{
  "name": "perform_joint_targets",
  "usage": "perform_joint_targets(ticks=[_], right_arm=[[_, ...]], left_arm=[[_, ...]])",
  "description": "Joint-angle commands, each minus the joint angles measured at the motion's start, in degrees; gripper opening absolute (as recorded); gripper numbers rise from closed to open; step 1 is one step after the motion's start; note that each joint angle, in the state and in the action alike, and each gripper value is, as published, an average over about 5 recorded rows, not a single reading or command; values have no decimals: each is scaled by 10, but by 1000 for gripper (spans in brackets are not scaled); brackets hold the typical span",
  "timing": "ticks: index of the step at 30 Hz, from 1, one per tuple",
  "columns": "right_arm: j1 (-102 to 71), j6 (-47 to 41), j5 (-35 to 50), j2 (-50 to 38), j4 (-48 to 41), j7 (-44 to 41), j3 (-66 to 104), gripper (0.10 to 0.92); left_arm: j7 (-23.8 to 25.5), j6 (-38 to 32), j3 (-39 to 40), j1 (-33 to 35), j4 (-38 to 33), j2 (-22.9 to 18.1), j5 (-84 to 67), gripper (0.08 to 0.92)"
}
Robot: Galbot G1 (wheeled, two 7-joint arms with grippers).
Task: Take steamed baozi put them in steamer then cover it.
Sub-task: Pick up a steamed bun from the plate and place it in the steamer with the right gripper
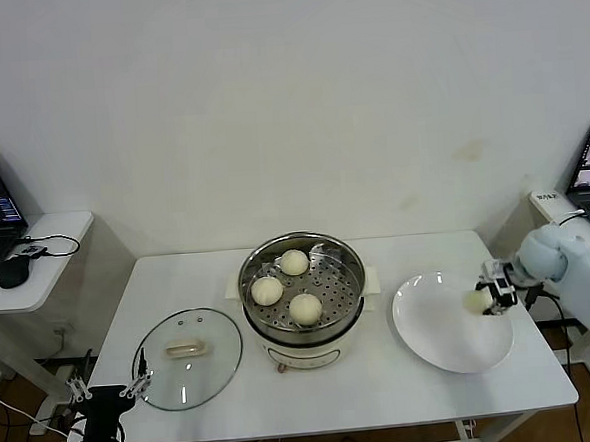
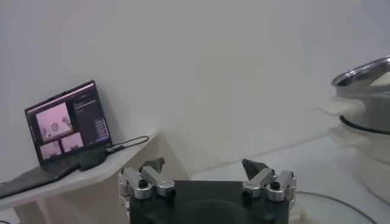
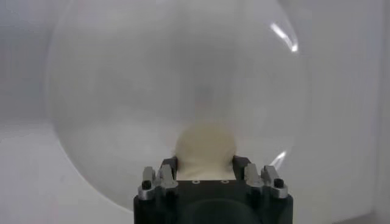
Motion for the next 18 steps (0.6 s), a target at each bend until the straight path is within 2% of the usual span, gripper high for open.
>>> perform_joint_targets(ticks=[1,9,14,18], right_arm=[[277,-90,189,-28,155,0,-203,583],[420,-178,349,86,195,59,-315,593],[428,-222,403,163,179,95,-336,594],[410,-243,413,213,157,112,-348,594]], left_arm=[[1,1,5,-2,-3,1,0,823],[1,2,2,-4,-5,3,-4,823],[0,2,-1,-3,-11,1,-5,823],[0,2,-6,-1,-17,-1,-5,823]])
